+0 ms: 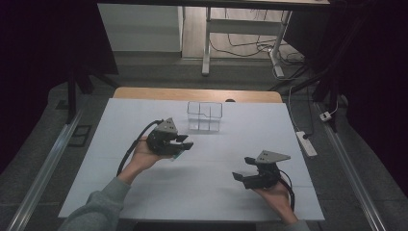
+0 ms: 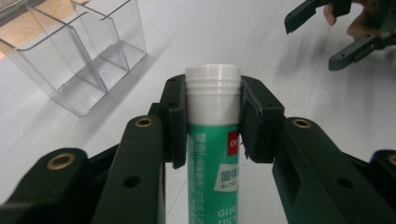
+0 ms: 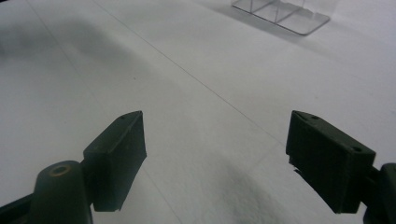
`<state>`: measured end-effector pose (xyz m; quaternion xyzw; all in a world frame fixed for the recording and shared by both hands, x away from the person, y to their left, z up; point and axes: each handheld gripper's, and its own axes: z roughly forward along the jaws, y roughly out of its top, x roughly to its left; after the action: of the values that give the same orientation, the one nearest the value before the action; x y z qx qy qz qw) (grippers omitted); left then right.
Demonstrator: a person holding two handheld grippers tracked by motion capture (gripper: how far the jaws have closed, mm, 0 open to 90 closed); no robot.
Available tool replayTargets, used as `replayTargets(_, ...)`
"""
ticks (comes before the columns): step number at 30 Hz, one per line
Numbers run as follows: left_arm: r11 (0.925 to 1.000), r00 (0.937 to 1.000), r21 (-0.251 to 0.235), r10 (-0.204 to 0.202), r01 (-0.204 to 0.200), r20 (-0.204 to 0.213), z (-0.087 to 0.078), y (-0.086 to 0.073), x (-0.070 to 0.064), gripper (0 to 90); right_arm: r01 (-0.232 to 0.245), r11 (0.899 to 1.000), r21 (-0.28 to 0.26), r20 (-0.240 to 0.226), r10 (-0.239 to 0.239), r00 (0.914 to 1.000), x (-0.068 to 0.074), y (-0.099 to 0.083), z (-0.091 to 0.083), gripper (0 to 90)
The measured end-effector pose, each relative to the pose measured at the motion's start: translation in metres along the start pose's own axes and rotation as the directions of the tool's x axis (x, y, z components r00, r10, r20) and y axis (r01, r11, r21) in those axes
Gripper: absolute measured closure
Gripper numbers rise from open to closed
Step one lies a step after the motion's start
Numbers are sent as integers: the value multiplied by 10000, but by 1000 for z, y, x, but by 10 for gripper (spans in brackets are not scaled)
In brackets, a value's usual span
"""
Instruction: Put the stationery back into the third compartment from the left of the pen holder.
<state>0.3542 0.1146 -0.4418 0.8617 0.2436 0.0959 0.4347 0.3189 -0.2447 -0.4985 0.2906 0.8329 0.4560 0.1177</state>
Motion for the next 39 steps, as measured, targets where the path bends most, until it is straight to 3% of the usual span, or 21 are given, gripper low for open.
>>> replayTargets(6, 9997, 9999, -255, -14, 17, 103, 7, 1, -6, 644, -70, 9999, -157, -330, 65, 9994, 8, 5, 11, 191)
replayTargets(12, 9998, 9998, -195, 102, -99, 171, 15, 2, -10, 644, -91, 9997, -228, -595, 78, 9982, 17, 11, 22, 193)
replayTargets(27, 9992, 9995, -397, 66, -54, 305, 26, 1, -17, 644, 59, 9997, -253, -734, -78, 9973, 26, 16, 33, 197)
replayTargets(34, 9955, 10000, -947, -52, 58, 65, 28, 10, -15, 644, 132, 9996, -231, -674, -147, 9976, 26, 16, 32, 198)
replayTargets(39, 9884, 9996, -1488, -290, 287, 1, 35, 22, -10, 644, 185, 9996, -190, -629, -196, 9978, 25, 15, 29, 197)
